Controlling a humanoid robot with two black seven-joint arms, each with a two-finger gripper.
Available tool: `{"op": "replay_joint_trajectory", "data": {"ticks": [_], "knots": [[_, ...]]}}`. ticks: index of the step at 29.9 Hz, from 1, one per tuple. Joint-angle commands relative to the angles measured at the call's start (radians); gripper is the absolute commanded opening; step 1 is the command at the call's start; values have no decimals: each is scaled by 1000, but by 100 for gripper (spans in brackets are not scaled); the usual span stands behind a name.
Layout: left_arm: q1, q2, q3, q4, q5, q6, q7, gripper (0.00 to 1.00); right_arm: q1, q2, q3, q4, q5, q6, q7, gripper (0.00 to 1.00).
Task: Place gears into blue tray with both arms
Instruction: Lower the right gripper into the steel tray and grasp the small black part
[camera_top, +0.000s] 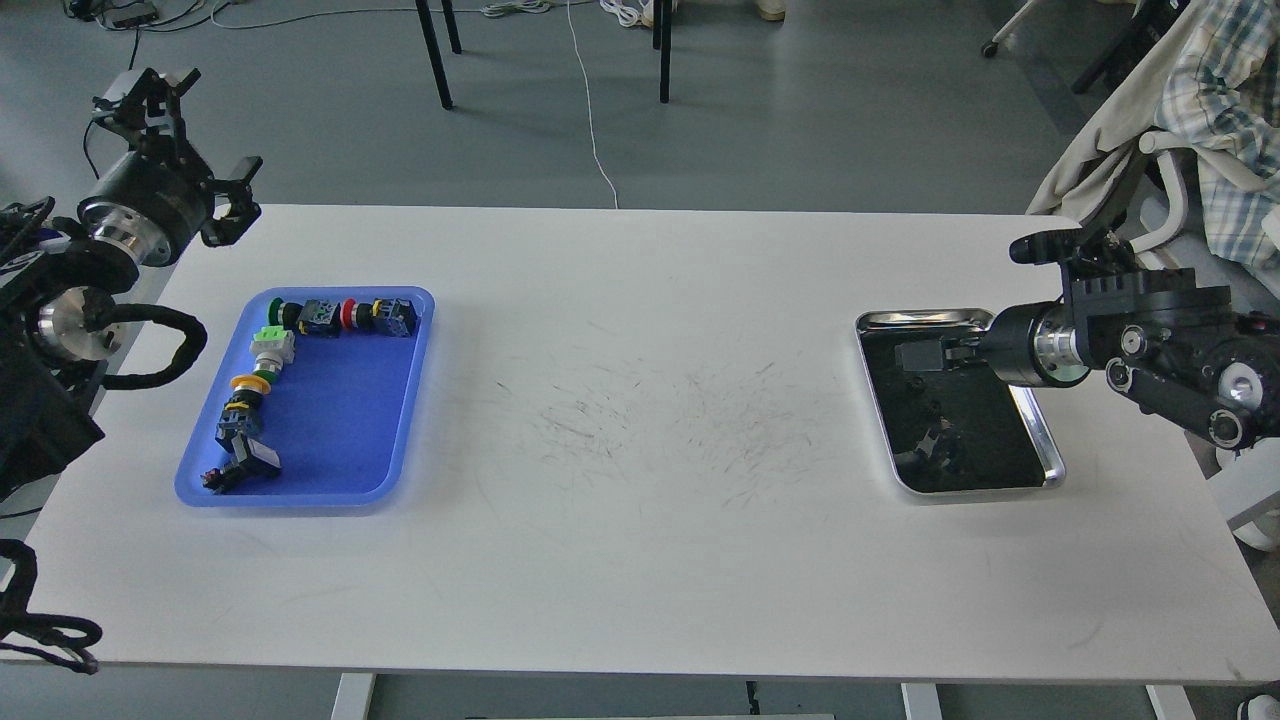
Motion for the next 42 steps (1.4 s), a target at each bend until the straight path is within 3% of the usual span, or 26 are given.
{"op": "replay_joint_trajectory", "data": {"ticks": [1, 6, 24, 42], "knots": [[0, 1, -1, 0, -1, 0, -4, 99, 0, 25, -19, -15, 0, 1, 0, 85], [0, 1, -1, 0, -1, 0, -21, 99, 2, 41, -56, -35, 0, 1, 0, 85], [5, -2, -1, 0, -1, 0, -44, 99, -5, 74, -96, -78, 0, 1, -9, 65], [9, -4, -1, 0, -1, 0, -44, 99, -5, 123, -97, -101, 0, 5, -9, 61]]}}
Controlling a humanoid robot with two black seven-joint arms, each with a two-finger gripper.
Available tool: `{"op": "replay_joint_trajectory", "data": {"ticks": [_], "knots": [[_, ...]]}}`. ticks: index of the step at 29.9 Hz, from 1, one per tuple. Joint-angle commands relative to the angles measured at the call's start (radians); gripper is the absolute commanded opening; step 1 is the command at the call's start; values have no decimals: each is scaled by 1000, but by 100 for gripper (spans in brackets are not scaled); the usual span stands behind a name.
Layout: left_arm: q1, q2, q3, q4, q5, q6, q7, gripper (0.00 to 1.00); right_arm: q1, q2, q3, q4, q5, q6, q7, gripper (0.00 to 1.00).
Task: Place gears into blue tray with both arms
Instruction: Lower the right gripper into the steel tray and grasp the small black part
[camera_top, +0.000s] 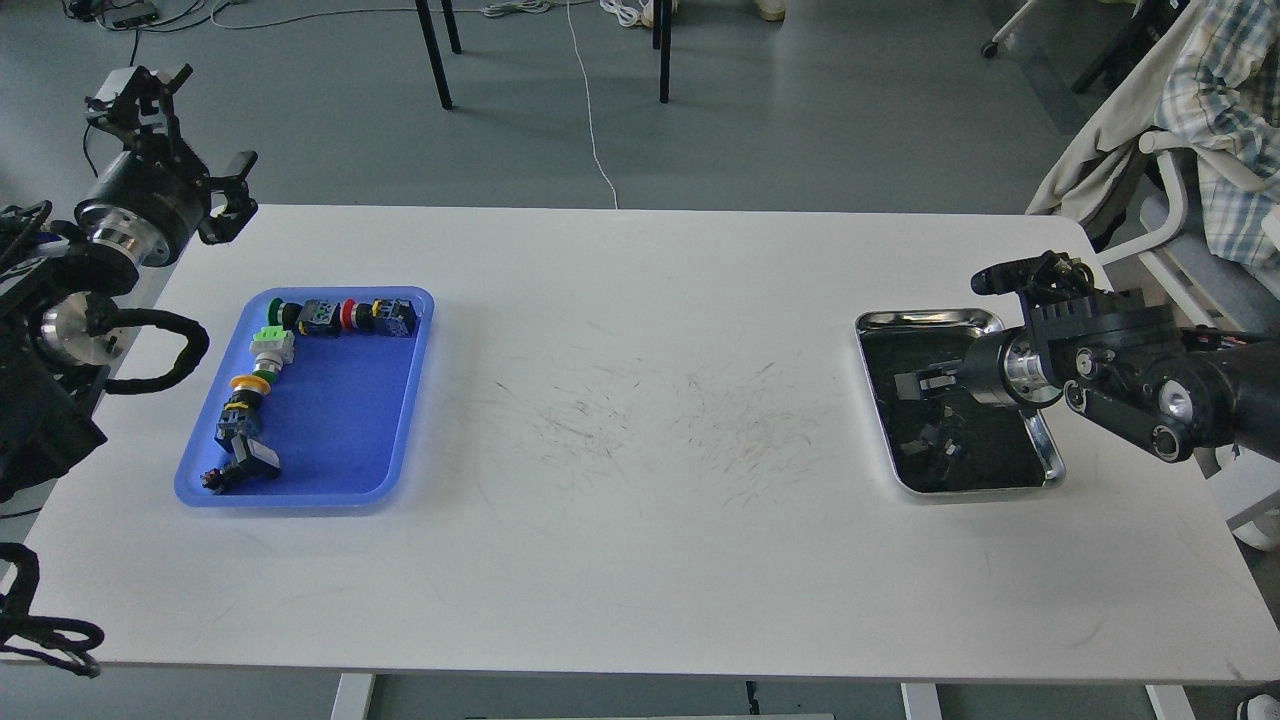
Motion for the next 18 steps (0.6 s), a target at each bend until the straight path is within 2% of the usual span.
{"op": "replay_joint_trajectory", "data": {"ticks": [1, 12, 15, 18], "knots": [[1, 0, 0, 0, 0, 0, 0, 99, 1, 10, -2, -2, 0, 2, 0, 61], [4, -3, 0, 0, 0, 0, 0, 99, 2, 1, -35, -9, 2, 16, 9, 59], [5, -3, 0, 0, 0, 0, 0, 99, -4, 3, -35, -12, 0, 16, 9, 51], [5, -3, 0, 0, 0, 0, 0, 99, -2, 6, -36, -10, 0, 16, 9, 48]]}}
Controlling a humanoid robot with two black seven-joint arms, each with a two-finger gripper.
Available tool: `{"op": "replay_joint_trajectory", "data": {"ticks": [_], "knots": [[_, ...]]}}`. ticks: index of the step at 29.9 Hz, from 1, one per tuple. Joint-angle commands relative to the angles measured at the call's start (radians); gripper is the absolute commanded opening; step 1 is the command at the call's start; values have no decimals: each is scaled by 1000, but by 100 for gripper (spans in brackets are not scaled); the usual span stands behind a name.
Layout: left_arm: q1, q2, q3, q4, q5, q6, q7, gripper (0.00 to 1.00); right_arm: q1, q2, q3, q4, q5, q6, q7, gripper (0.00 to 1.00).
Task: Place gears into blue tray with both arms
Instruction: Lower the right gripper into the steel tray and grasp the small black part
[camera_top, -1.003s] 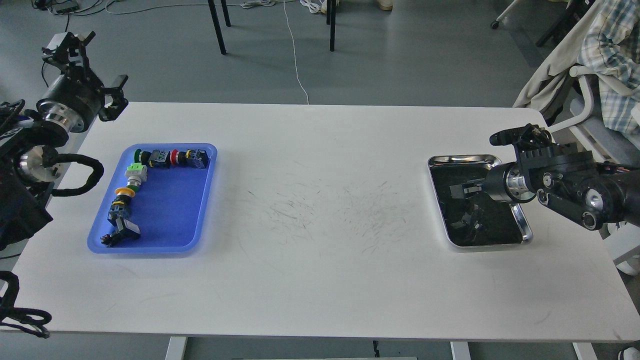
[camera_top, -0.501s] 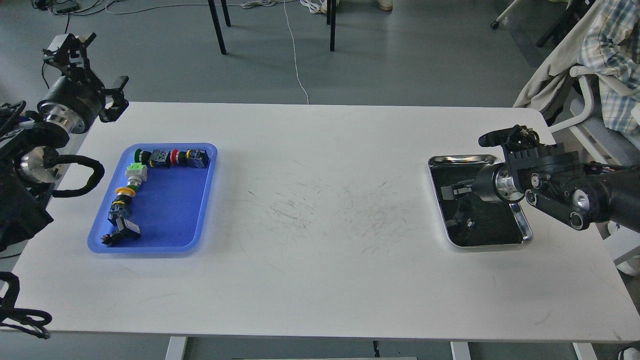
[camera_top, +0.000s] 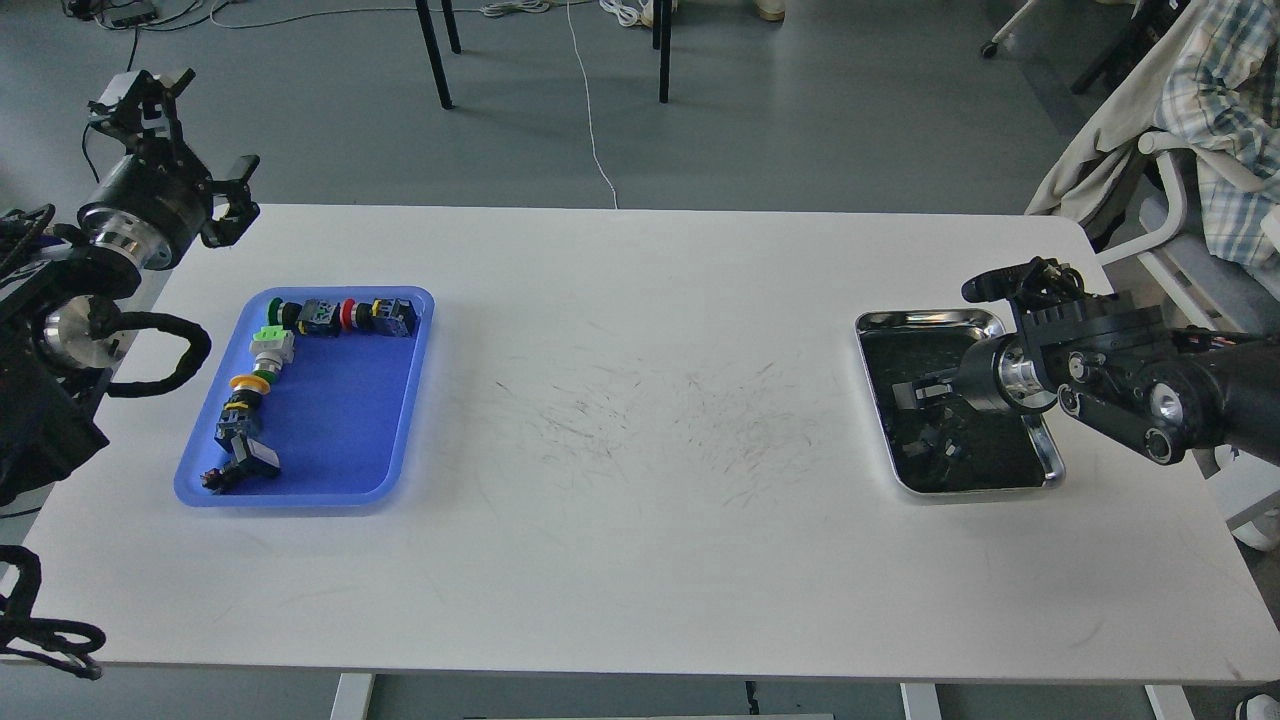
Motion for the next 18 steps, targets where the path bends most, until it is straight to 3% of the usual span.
{"op": "replay_joint_trajectory", "data": {"ticks": [1, 14, 18], "knots": [[0, 0, 0, 0, 2, 0, 0, 99, 0, 5, -1, 1, 0, 2, 0, 47], [0, 0, 0, 0, 0, 0, 0, 99, 4, 8, -3, -2, 0, 2, -3, 37], [0, 0, 0, 0, 0, 0, 0, 99, 4, 8, -3, -5, 0, 2, -3, 30]]}}
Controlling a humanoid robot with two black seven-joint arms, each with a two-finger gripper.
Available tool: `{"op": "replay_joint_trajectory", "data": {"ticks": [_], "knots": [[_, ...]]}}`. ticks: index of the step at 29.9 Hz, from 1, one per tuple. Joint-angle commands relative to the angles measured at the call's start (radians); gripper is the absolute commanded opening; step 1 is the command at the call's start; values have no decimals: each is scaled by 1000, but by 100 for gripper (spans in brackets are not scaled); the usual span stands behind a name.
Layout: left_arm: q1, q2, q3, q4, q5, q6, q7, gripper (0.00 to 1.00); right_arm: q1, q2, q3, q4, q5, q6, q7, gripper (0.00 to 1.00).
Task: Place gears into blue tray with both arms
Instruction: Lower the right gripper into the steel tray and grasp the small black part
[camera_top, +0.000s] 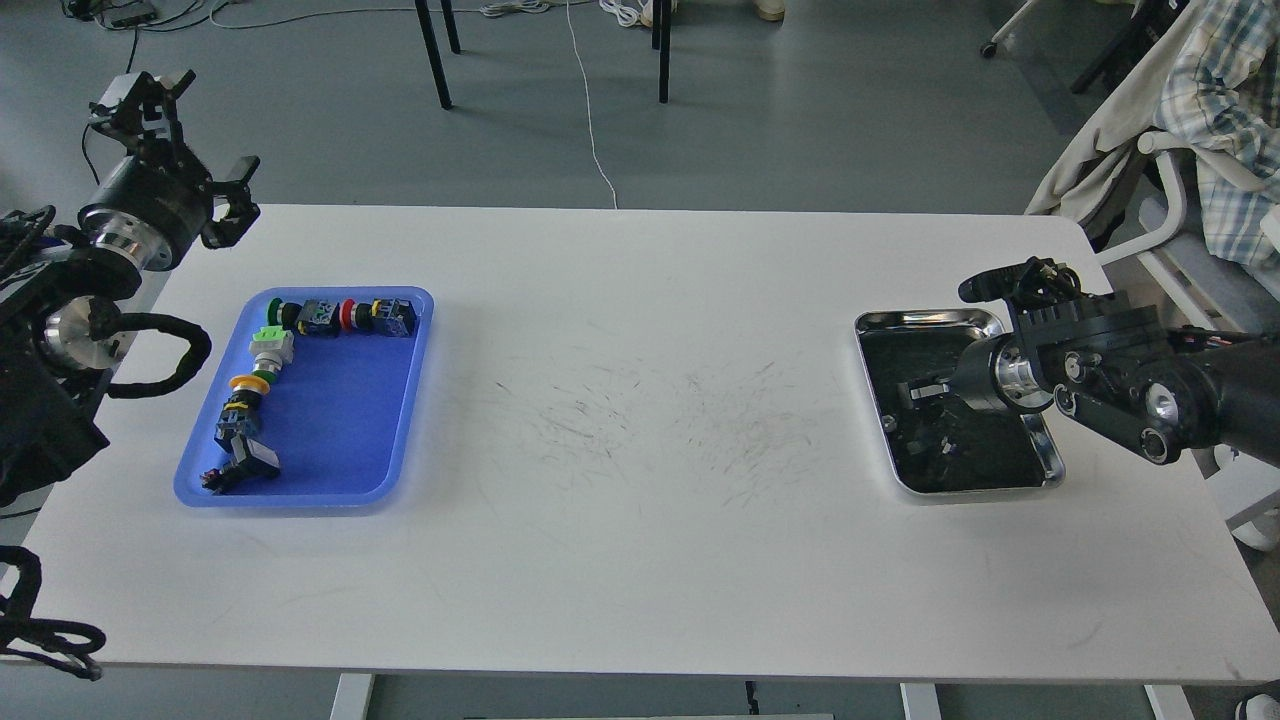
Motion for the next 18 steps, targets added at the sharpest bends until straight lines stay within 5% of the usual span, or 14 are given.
{"op": "replay_joint_trajectory", "data": {"ticks": [1, 13, 18], "knots": [[0, 0, 0, 0, 0, 0, 0, 99, -2, 0, -1, -1, 0, 1, 0, 28], [0, 0, 0, 0, 1, 0, 2, 99, -5, 0, -1, -7, 0, 1, -2, 5], [0, 0, 2, 0, 1, 0, 2, 99, -5, 0, -1, -7, 0, 4, -2, 4]]}}
